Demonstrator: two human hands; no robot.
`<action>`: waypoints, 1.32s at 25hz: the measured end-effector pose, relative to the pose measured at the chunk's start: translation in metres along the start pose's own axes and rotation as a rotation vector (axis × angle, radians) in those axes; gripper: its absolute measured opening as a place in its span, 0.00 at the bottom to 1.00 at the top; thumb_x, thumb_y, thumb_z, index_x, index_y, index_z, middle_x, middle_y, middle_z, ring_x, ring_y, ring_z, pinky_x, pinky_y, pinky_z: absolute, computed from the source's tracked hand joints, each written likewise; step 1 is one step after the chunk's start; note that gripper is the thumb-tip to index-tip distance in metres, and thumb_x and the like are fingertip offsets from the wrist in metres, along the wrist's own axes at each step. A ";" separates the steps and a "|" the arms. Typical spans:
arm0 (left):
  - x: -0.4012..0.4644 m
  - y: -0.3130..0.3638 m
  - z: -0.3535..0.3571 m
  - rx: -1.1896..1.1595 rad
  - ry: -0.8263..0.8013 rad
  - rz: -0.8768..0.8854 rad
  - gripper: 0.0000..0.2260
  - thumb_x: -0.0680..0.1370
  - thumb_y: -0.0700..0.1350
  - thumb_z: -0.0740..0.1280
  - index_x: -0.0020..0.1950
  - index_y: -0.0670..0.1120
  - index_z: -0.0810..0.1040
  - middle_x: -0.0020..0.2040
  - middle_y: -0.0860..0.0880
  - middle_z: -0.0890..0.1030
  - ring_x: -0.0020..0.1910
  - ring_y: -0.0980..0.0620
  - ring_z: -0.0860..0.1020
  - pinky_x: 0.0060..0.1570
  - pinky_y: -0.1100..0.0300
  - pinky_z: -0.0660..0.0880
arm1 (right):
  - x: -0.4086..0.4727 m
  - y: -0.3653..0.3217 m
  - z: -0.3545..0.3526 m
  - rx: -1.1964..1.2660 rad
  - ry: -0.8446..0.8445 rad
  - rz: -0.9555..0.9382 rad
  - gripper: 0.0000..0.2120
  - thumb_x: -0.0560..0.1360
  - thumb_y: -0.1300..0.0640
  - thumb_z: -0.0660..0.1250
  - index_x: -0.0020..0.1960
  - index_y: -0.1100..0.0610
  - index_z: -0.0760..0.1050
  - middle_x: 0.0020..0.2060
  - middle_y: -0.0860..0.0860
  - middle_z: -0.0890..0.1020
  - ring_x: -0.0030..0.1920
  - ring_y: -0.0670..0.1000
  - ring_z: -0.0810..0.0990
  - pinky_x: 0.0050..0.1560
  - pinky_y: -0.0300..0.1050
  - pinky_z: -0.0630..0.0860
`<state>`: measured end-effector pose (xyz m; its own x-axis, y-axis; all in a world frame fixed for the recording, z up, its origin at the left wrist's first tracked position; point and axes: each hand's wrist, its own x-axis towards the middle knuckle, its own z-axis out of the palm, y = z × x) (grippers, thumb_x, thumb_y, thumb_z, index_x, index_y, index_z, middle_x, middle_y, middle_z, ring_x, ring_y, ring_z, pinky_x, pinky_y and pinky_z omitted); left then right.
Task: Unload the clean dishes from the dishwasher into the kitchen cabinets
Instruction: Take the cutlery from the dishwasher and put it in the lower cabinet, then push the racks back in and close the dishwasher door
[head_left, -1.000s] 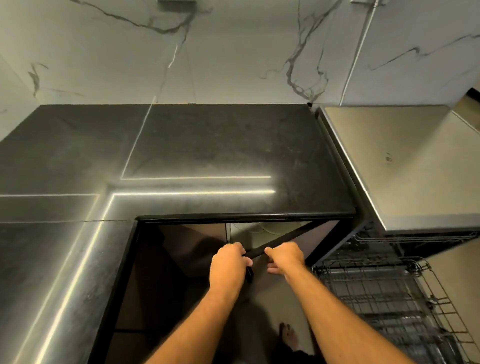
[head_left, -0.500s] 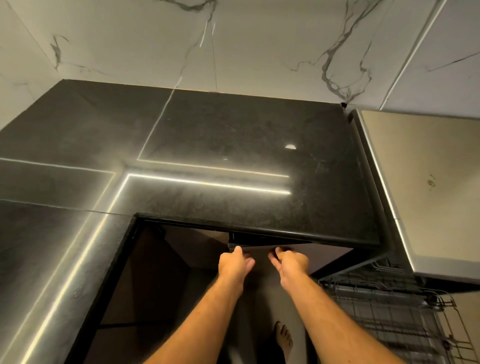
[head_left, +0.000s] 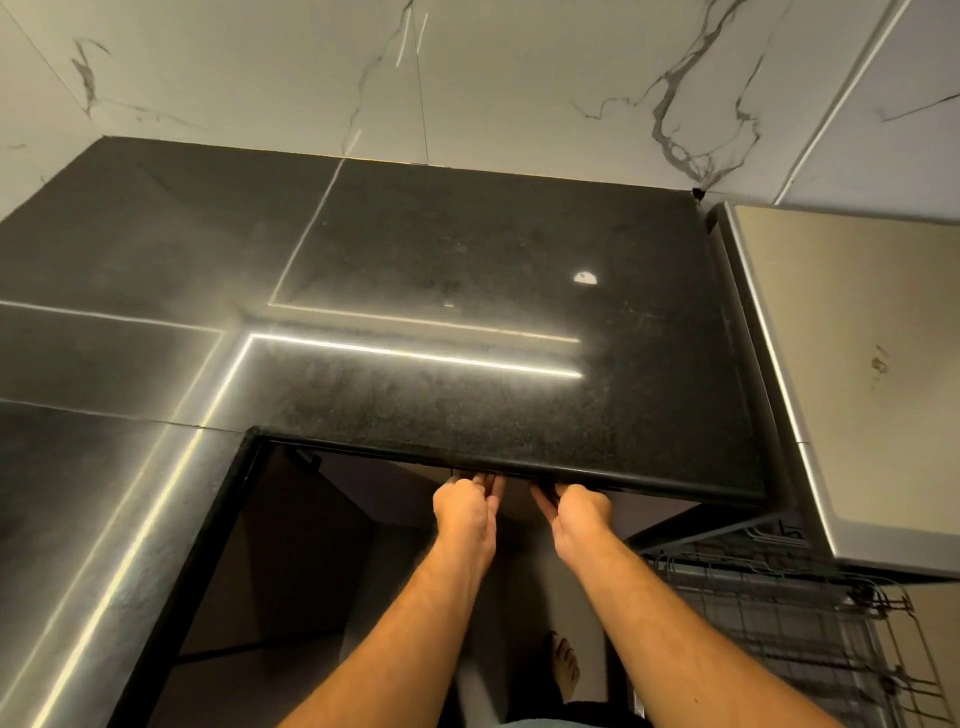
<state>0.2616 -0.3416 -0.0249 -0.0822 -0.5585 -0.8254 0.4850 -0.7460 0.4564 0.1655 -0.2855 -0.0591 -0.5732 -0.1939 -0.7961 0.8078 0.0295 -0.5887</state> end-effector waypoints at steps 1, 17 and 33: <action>0.002 0.000 0.001 0.007 -0.008 0.008 0.21 0.78 0.25 0.50 0.67 0.37 0.70 0.53 0.41 0.78 0.52 0.46 0.78 0.58 0.52 0.74 | 0.003 0.001 -0.001 -0.007 -0.017 0.010 0.14 0.77 0.74 0.59 0.57 0.63 0.76 0.54 0.62 0.80 0.56 0.60 0.81 0.48 0.54 0.81; 0.009 0.015 -0.022 1.084 -0.308 0.071 0.16 0.80 0.34 0.55 0.65 0.40 0.75 0.56 0.43 0.80 0.54 0.47 0.77 0.55 0.51 0.78 | 0.002 -0.003 -0.022 -0.843 -0.203 -0.122 0.09 0.78 0.58 0.68 0.57 0.59 0.80 0.50 0.58 0.84 0.48 0.57 0.84 0.47 0.55 0.83; -0.058 -0.041 -0.101 2.402 -0.792 0.613 0.17 0.82 0.43 0.57 0.70 0.47 0.71 0.66 0.44 0.76 0.64 0.44 0.75 0.64 0.51 0.73 | -0.080 0.047 -0.166 -1.526 -0.078 -0.479 0.12 0.78 0.51 0.68 0.61 0.48 0.80 0.57 0.48 0.83 0.56 0.49 0.80 0.58 0.44 0.77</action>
<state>0.3343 -0.2419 -0.0293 -0.7419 -0.3088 -0.5952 -0.5762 0.7476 0.3304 0.2266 -0.1060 -0.0465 -0.6748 -0.5190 -0.5248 -0.3509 0.8511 -0.3905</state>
